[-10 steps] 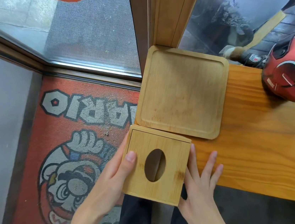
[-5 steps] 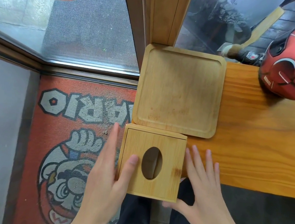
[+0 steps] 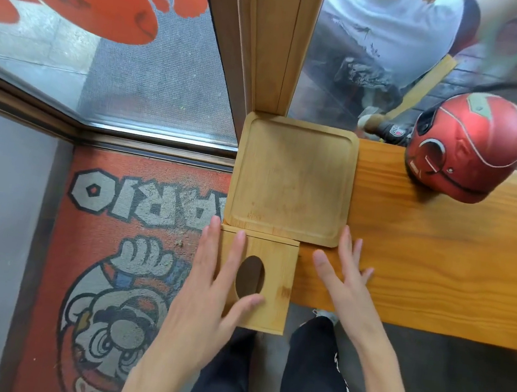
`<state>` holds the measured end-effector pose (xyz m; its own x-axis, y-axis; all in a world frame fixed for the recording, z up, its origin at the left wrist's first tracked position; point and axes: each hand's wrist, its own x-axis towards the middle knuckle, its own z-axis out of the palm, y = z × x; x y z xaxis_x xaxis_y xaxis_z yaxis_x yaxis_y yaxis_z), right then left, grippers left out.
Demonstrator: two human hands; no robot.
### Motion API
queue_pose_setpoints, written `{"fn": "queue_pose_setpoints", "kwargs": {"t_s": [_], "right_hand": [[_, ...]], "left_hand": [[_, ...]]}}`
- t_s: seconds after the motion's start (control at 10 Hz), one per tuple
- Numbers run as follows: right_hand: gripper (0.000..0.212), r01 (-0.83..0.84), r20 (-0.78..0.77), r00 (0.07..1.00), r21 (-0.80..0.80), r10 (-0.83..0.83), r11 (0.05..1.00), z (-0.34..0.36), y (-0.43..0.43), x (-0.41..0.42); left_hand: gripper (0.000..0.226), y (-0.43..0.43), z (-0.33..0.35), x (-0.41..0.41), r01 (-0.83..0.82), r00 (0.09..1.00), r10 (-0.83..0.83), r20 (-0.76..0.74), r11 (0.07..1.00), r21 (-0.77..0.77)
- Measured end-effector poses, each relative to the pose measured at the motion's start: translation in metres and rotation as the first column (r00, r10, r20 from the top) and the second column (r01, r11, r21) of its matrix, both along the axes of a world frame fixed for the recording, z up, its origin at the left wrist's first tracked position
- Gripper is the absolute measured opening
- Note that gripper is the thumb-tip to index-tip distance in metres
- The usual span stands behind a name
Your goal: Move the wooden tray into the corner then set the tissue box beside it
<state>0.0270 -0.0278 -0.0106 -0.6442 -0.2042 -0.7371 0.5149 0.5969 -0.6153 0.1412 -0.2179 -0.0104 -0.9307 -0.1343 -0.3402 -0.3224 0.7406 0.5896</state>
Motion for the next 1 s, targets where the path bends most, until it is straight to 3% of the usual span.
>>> {"fn": "queue_pose_setpoints", "kwargs": {"t_s": [0.1, 0.2, 0.4, 0.5, 0.6, 0.7, 0.8, 0.9, 1.0], "right_hand": [[0.081, -0.027, -0.041, 0.999, -0.021, 0.027, 0.999, -0.006, 0.001, 0.001], [0.089, -0.079, -0.106, 0.991, -0.019, 0.077, 0.997, -0.02, 0.006, 0.004], [0.082, -0.215, -0.145, 0.965, 0.052, 0.22, 0.975, -0.027, 0.013, 0.004], [0.075, -0.362, -0.215, 0.887, 0.224, 0.408, 0.905, -0.006, 0.016, 0.002], [0.06, -0.489, -0.484, 0.622, 0.375, 0.616, 0.788, 0.033, 0.01, 0.019], [0.062, -0.63, -0.474, 0.352, 0.518, 0.807, 0.579, 0.05, 0.007, 0.037], [0.067, -0.688, -0.355, 0.281, 0.573, 0.892, 0.445, 0.053, 0.01, 0.035], [0.066, -0.75, -0.284, 0.266, 0.54, 0.921, 0.383, 0.064, 0.009, 0.025], [0.064, -0.786, -0.271, 0.337, 0.447, 0.902, 0.428, 0.079, 0.011, 0.008]], "left_hand": [[0.089, 0.001, 0.002, -0.001, 0.004, 1.0, -0.004, 0.001, 1.0, 0.004], [0.09, 0.0, 0.003, -0.001, 0.01, 1.0, -0.01, 0.005, 1.0, 0.003], [0.088, 0.012, 0.016, -0.005, 0.028, 0.99, 0.009, 0.144, 0.969, -0.247], [0.082, 0.035, 0.034, -0.004, -0.055, 0.977, 0.127, 0.171, 0.925, -0.375], [0.061, 0.056, 0.045, 0.008, -0.184, 0.972, 0.226, 0.062, 0.899, -0.397], [0.053, 0.07, 0.05, 0.024, -0.178, 0.966, 0.241, 0.095, 0.885, -0.43], [0.063, 0.075, 0.054, 0.036, -0.085, 0.939, 0.235, 0.251, 0.866, -0.493], [0.076, 0.076, 0.078, 0.032, -0.085, 0.936, 0.239, 0.257, 0.865, -0.494], [0.065, 0.074, 0.103, 0.022, -0.055, 0.942, 0.206, 0.264, 0.873, -0.485]]}}
